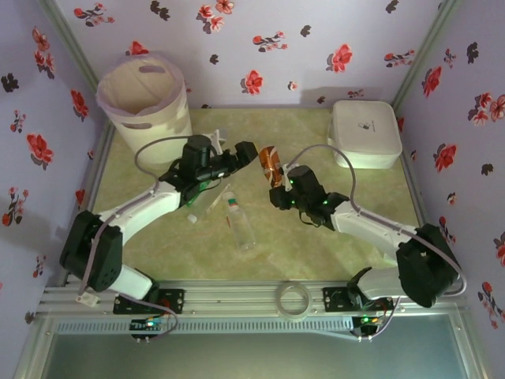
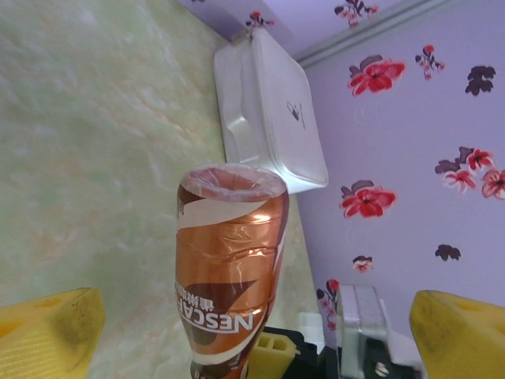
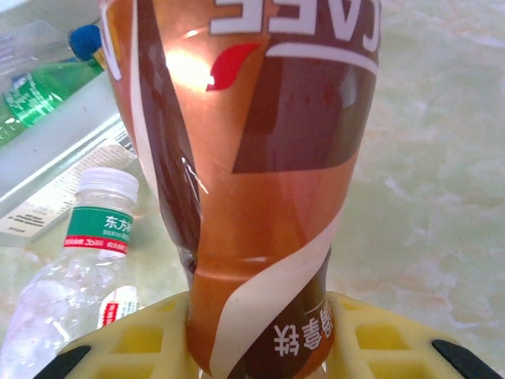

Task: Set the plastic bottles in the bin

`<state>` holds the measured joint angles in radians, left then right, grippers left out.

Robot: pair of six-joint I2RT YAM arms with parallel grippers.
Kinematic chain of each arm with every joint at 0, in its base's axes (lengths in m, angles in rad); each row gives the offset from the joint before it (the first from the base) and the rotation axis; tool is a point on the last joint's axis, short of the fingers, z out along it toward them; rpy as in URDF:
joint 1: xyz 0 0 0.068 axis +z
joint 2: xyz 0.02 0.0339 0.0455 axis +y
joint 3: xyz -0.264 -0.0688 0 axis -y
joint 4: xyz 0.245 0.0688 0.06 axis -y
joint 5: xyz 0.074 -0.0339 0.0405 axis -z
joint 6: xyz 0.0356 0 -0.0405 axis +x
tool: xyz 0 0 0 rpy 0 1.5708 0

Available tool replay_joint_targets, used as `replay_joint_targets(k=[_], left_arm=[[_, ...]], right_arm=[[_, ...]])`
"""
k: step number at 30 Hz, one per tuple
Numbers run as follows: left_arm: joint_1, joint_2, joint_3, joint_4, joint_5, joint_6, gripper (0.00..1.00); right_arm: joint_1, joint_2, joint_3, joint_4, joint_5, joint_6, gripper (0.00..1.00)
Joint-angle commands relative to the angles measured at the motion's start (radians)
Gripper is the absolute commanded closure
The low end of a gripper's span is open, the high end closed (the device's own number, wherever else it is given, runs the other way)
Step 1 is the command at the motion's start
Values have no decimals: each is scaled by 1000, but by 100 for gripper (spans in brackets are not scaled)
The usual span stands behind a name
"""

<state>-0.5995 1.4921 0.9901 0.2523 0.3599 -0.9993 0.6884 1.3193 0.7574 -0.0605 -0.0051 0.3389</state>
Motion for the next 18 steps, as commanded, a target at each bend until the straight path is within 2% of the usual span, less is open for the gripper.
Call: replay_joint_targets(k=[1,9,18], left_arm=[[-39,53,48,55,9,-19,0],[-95,137,112,43,-20,-10,1],[-97,154,110,74,-25,-24,27]], right_arm=[[13,-35,-2,33,-16,36,86],[47,-61,5,33,-59,37,86],[51,-66,3,32,-64,31,85]])
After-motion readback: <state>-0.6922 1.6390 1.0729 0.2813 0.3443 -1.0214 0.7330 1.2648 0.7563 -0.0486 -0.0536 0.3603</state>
